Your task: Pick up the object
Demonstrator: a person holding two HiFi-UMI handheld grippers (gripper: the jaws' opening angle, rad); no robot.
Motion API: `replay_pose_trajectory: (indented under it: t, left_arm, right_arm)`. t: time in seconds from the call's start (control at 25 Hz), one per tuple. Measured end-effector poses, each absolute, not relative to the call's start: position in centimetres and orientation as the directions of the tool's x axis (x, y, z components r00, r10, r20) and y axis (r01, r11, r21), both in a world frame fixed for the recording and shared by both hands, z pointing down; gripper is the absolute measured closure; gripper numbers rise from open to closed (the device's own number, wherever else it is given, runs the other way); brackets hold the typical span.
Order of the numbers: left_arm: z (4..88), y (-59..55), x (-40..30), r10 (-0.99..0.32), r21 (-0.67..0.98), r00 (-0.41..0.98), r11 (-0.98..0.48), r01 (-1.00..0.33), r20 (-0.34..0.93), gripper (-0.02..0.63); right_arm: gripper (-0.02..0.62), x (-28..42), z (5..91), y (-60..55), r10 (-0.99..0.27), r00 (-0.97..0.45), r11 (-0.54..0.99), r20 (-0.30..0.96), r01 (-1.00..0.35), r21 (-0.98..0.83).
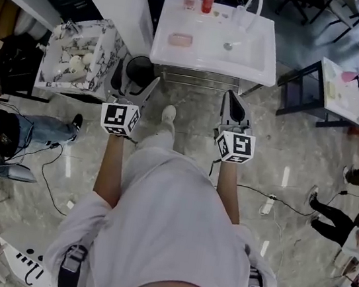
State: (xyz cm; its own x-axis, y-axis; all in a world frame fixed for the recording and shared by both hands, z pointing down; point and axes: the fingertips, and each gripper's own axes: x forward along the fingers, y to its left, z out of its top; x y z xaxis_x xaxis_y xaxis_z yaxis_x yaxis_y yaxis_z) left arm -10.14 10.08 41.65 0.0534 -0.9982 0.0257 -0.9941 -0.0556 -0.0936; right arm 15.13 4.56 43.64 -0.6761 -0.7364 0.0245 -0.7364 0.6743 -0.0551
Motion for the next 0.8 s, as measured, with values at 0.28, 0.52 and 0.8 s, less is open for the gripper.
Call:
replay_pose_trajectory:
  t: [0.28,0.52,0.8]
  left_arm:
    - [43.1,0.6,-16.9,-0.998,-0.066,0.055,-0.056,-0.996,0.02,0.106]
    - [43.5,-6.7,-21.1,-0.995,-0.053,0.097,-0.099,-0.994,0.03,0.105]
    - [43.6,-13.0,-22.3,-0.98,-0.068,0.194,-0.197,-0.978,0.053,0.095]
  right_arm:
    - [0.594,9.0,44.3,-3.6,-0.731,-0.679,0.678,0.07,-0.734,-0.043]
    - [0.594,5.2,44.7,-9.9,-0.732,-0.674,0.668,0.098,-0.739,-0.091]
    - [0.594,3.5,45.9,-14.4,-0.748,-0.65,0.642,0.133,-0.76,-0.105]
